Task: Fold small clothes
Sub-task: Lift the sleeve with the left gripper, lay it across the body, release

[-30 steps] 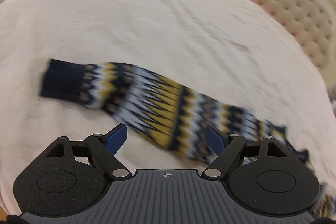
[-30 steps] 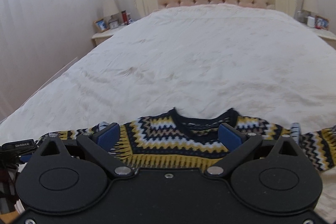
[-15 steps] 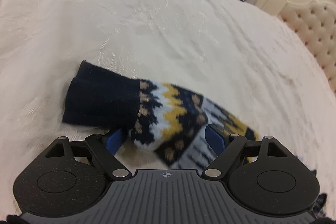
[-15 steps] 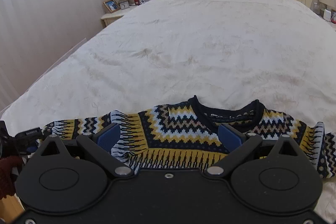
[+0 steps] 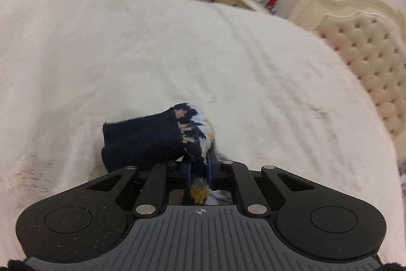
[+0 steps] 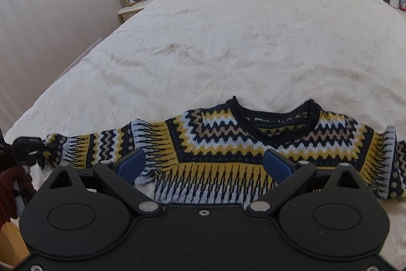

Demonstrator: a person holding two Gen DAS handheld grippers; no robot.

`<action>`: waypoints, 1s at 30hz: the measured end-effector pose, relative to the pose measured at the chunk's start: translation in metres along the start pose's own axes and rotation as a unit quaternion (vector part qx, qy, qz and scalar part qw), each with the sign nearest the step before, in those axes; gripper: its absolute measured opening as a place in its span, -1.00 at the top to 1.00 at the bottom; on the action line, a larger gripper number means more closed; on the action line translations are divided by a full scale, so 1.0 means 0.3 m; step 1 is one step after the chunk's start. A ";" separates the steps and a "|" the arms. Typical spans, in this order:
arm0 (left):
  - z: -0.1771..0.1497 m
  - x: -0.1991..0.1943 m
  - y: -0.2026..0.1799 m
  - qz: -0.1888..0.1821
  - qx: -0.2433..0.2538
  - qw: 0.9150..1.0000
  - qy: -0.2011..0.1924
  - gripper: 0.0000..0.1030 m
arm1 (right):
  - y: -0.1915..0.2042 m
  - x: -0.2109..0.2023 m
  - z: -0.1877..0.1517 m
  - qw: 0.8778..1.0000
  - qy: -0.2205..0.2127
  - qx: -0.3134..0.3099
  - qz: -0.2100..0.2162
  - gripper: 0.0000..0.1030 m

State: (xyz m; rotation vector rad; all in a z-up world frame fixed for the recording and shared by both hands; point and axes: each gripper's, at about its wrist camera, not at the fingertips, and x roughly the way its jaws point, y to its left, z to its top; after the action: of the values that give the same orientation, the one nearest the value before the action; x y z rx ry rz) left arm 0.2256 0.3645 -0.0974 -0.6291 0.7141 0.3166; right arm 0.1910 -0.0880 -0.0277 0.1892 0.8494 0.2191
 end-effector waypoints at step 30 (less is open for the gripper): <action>-0.511 0.083 -1.086 -0.251 0.183 0.942 0.125 0.79 | -0.613 -0.165 -0.123 0.995 0.046 0.085 0.030 -0.93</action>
State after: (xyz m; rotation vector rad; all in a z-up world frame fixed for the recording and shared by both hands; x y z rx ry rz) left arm 0.3196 0.0174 -0.0656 -0.4762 0.8025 -0.3704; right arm 0.1526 -0.2748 -0.0622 0.3658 0.9548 0.2136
